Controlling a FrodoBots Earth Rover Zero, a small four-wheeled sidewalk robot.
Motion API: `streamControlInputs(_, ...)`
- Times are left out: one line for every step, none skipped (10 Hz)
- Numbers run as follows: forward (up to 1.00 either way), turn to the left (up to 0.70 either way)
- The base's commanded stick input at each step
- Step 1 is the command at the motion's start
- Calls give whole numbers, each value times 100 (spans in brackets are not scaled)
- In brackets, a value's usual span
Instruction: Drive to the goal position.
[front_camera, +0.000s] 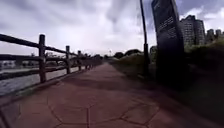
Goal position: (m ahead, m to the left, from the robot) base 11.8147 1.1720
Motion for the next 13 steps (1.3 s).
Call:
streamControlInputs(70, 8)
streamControlInputs(70, 7)
streamControlInputs(70, 7)
streamControlInputs(70, 9)
streamControlInputs(70, 8)
streamControlInputs(70, 9)
streamControlInputs(70, 9)
streamControlInputs(70, 9)
streamControlInputs(70, 9)
streamControlInputs(70, 9)
streamControlInputs(70, 11)
streamControlInputs(70, 9)
streamControlInputs(70, 10)
